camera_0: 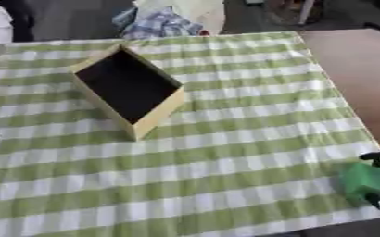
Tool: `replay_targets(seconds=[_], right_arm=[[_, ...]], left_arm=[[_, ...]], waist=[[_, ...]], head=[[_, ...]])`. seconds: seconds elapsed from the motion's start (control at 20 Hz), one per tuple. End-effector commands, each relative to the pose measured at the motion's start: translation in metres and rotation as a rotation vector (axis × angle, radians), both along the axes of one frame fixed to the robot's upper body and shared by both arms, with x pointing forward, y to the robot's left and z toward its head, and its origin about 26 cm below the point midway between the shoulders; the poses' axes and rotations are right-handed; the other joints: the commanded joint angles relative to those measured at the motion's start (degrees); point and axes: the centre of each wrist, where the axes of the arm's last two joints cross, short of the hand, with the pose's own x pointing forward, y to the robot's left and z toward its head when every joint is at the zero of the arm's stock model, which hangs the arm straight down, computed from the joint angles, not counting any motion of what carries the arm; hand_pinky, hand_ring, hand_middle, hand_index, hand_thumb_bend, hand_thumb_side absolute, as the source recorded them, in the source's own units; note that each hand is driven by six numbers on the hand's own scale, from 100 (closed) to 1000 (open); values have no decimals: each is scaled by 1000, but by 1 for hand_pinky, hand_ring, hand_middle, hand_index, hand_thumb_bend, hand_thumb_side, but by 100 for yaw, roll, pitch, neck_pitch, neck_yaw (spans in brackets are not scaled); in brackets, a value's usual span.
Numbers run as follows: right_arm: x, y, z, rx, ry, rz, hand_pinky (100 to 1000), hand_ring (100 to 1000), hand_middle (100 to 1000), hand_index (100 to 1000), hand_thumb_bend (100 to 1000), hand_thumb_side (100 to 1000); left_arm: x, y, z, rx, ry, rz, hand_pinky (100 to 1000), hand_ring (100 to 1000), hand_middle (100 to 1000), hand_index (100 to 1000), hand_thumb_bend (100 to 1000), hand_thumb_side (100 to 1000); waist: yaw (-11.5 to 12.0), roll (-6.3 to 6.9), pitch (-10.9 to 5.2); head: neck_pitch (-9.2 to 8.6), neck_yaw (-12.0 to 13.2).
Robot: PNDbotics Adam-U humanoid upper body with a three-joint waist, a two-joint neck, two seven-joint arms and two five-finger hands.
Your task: Pick up objects on the table and place them in the box.
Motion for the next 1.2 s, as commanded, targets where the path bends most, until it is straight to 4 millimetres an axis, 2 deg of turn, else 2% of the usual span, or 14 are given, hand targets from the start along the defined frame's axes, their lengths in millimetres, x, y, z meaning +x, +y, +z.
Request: replay_targets(seconds=[0.05, 0.15, 0.3, 0.6, 0.7, 1.2], right_arm=[[3, -3, 7, -14, -9, -9, 817, 680, 550, 856, 281, 559], [4, -3, 6, 1, -15, -13, 794, 615, 467, 758, 199, 532], [4, -2, 8, 24, -21, -15, 765, 557, 410, 693, 180, 508], [5, -2, 8, 38, -32, -15, 736, 516, 370, 656, 165, 487], [5, -1, 9, 53, -45, -15, 692, 484, 340, 636, 115, 464], [15, 5, 51, 53, -212, 24, 571, 410, 276, 566, 100, 392]], left_arm=[[-2, -1, 7, 10, -29, -9, 527, 614, 570, 730, 100, 564], [-2, -1, 8, 12, -31, -8, 527, 614, 570, 730, 100, 564], [-2, -1, 7, 14, -31, -7, 527, 614, 570, 730, 100, 563], [-2, -2, 7, 16, -31, -6, 527, 614, 571, 730, 100, 563], [-2, -1, 7, 17, -30, -5, 527, 615, 571, 730, 100, 563], [-2, -1, 6, 19, -23, -2, 527, 615, 573, 728, 100, 564]], waist=[[10, -2, -46], [15, -4, -43], [16, -9, -41], [19, -11, -46], [16, -10, -46], [22, -47, -83]], head=[[-55, -14], [-52, -15], [-47, -7], [-54, -13], [-52, -10], [-40, -5]])
